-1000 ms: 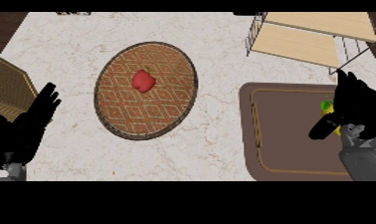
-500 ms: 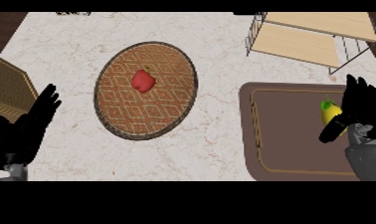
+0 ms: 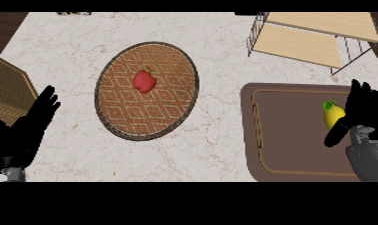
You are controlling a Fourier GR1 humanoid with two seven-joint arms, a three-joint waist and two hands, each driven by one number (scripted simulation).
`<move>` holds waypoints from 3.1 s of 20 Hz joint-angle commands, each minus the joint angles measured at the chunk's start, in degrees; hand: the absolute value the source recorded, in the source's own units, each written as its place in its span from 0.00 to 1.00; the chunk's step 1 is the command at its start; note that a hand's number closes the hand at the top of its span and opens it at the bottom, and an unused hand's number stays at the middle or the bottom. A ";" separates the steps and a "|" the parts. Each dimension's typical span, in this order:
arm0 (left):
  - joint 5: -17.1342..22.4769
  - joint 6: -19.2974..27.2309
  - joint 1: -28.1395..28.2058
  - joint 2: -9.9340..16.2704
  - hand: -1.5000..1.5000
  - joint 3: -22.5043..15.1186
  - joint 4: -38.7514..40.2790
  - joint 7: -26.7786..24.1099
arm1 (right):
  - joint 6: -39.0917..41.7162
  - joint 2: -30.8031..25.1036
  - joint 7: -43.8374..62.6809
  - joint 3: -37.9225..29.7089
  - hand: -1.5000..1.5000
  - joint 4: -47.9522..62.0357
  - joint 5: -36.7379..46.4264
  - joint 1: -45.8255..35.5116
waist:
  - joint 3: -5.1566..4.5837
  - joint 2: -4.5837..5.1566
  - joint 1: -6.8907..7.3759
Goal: Pick the lemon from the tray and place it in the tiered shelf
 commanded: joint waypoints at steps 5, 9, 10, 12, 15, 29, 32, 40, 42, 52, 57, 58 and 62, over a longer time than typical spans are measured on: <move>-0.74 -0.96 -1.20 -0.73 0.50 1.25 -4.63 5.57 | -2.88 3.68 -3.11 -2.62 1.00 6.05 2.69 0.67 | 0.07 0.03 0.01; -2.41 -0.62 -0.09 -1.97 0.50 1.54 -3.08 2.52 | -5.66 5.02 -6.51 -2.53 1.00 11.01 4.05 -1.27 | 0.08 0.10 0.29; -1.42 -1.22 -3.40 -1.27 0.50 2.78 0.40 3.11 | -3.37 3.31 -6.36 -2.50 1.00 6.71 3.69 2.39 | 0.06 0.06 -0.23; -2.95 -0.92 -2.37 -1.44 0.50 2.34 0.03 2.36 | -1.56 2.44 -6.71 -2.53 1.00 5.91 4.12 0.62 | 0.05 0.04 -0.10; -3.43 -1.35 -1.59 -3.50 0.50 1.57 0.81 0.55 | -0.73 1.36 -7.51 -2.64 1.00 3.65 5.36 1.00 | 0.04 0.03 -0.20; -2.83 -3.29 -3.07 -2.10 0.50 3.62 0.46 1.88 | -0.04 6.49 -23.40 6.71 1.00 -8.79 1.43 -7.66 | 0.06 0.04 1.52; -3.63 -2.86 -1.18 -3.44 0.50 2.19 -1.33 2.12 | 0.27 7.82 -29.03 7.08 1.00 -10.19 -2.56 -9.59 | 0.11 -0.06 1.01; -4.76 -0.60 -2.15 -3.81 0.50 3.60 -0.35 3.13 | 12.27 11.38 -17.68 -3.60 1.00 -31.86 -17.00 -9.37 | 0.03 -0.29 -1.07; -3.74 -2.84 1.71 -3.93 0.50 3.78 -1.38 -0.25 | 13.51 12.63 -13.72 -6.76 1.00 -36.74 -20.23 -9.72 | 0.02 -0.46 -0.85; -4.30 -2.72 -3.23 -3.57 0.50 4.29 -0.34 2.83 | 20.25 6.93 2.11 -23.79 1.00 -41.09 -37.71 -27.48 | 0.02 -0.15 -0.44; -2.58 -5.87 -3.95 -1.26 0.50 7.39 5.15 0.27 | 17.56 2.05 5.66 -23.16 1.00 -35.89 -36.83 -36.07 | -0.06 0.00 -0.20; -3.55 -4.41 -1.52 -3.13 0.50 4.98 -1.06 3.63 | 17.93 1.95 9.98 -23.24 1.00 -38.42 -38.62 -37.09 | -0.02 -0.22 -0.14; -4.60 -5.20 -3.74 -2.65 0.50 5.23 4.17 -0.23 | 18.22 -4.32 5.74 -19.55 1.00 -29.73 -30.74 -41.43 | -0.13 0.16 0.24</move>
